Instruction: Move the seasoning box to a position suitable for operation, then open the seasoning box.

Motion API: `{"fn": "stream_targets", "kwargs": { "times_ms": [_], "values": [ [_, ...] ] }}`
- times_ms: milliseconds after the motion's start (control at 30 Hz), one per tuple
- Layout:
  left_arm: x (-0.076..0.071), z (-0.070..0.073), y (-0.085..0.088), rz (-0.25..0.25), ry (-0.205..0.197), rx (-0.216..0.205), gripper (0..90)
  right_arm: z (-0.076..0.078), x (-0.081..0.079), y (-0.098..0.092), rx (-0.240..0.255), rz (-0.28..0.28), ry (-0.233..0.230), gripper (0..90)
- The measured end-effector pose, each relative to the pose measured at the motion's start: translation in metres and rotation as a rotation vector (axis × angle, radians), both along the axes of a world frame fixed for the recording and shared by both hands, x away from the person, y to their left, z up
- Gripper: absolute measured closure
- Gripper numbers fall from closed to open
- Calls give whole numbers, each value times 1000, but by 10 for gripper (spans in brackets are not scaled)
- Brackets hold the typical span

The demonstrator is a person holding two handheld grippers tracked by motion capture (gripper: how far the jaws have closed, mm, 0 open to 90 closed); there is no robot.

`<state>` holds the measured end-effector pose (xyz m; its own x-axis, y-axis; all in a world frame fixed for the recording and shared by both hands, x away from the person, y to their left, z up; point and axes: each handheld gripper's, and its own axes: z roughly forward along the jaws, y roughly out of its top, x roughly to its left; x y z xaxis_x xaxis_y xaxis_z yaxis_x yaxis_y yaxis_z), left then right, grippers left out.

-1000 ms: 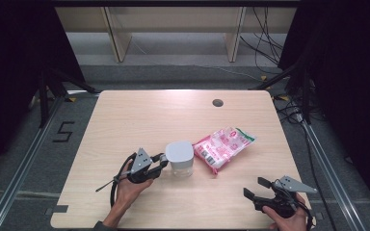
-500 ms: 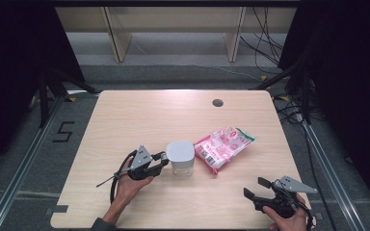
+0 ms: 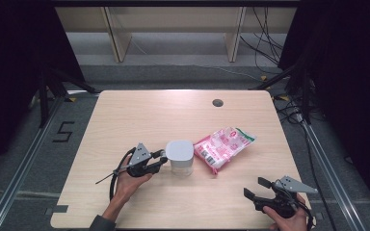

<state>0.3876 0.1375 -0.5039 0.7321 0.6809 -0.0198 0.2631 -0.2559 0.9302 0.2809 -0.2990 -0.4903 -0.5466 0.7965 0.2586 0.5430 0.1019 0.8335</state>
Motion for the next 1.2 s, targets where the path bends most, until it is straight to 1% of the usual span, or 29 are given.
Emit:
{"fn": "stream_targets", "kwargs": {
  "times_ms": [100, 133, 167, 200, 233, 267, 333, 400, 433, 500, 533, 600, 633, 667, 733, 767, 800, 833, 867, 900, 933, 967, 1000, 1033, 1067, 1100, 1133, 1167, 1200],
  "values": [
    [0, 0, 3, -7, 16, -10, 637, 0, -1, -1, 1, 8, 4, 241],
    [-3, 3, 6, 1, 32, 3, 552, 0, 0, -1, -6, 11, -14, 241],
    [-3, 3, 6, 1, 32, 3, 521, -1, 2, -2, -17, 17, -45, 241],
    [-5, 4, 8, 13, 30, -1, 492, -1, 2, -2, -17, 17, -46, 241],
    [-8, 8, 14, 18, 44, -23, 472, -1, 2, -2, -22, 20, -40, 241],
    [-10, 10, 16, 17, 58, -31, 445, -1, 2, -2, -21, 30, -37, 241],
    [-16, 14, 19, 7, 85, -24, 383, -1, 2, -3, -29, 31, -48, 241],
    [-22, 17, 21, 1, 93, -12, 354, 0, 1, -2, -21, 24, -39, 241],
    [-25, 18, 21, 7, 102, -6, 343, -1, 2, 0, -4, 26, -45, 241],
    [-28, 20, 20, 11, 106, -2, 333, -2, 3, 0, -9, 29, -52, 241],
    [-30, 21, 21, 7, 101, 6, 333, -1, 2, 1, -5, 23, -44, 241],
    [-35, 24, 21, 10, 102, 0, 333, 0, 2, 1, -23, 48, -58, 241],
    [-36, 26, 21, 12, 104, 1, 345, 1, 1, 1, -44, 39, -57, 241],
    [-39, 30, 20, 4, 92, 6, 356, 2, -2, 3, -21, 16, -15, 241],
    [-42, 33, 20, 11, 81, 6, 392, 1, -1, 3, -18, 17, -28, 240],
    [-42, 33, 20, 11, 81, 6, 424, 1, -1, 3, -25, 20, -17, 240],
    [-43, 35, 19, 9, 71, 2, 459, 1, 0, 2, -37, 33, -40, 239],
    [-44, 38, 19, 7, 69, 0, 512, 0, 1, 3, -32, 31, -48, 239],
    [-45, 40, 20, 3, 54, 8, 512, 0, 1, 3, -32, 31, -48, 239],
    [-47, 42, 20, -1, 45, 8, 639, 0, 2, 3, -24, 33, -42, 238],
    [-49, 45, 20, -4, 28, 20, 709, 0, 1, 5, -1, 33, -28, 238],
    [-49, 45, 20, -4, 28, 20, 759, 0, 1, 5, -23, 28, -29, 238],
    [-49, 46, 19, -4, 19, 20, 810, 0, 1, 5, -18, 32, -24, 238],
    [-50, 49, 18, 0, -2, 32, 848, 1, 0, 5, -21, 33, -12, 238],
    [-50, 49, 18, 0, -2, 32, 874, 0, 1, 5, -28, 32, -21, 238],
    [-49, 51, 15, 8, -21, 25, 891, 0, 1, 3, -38, 35, -33, 238],
    [-48, 52, 14, 15, -15, 18, 892, 0, 1, 3, -32, 29, -30, 238],
    [-46, 53, 13, 11, -19, 12, 893, -2, 3, 2, -24, 39, -57, 238],
    [-46, 53, 13, 11, -19, 12, 894, -1, 1, 3, -19, 18, -30, 238]
  ]
}}
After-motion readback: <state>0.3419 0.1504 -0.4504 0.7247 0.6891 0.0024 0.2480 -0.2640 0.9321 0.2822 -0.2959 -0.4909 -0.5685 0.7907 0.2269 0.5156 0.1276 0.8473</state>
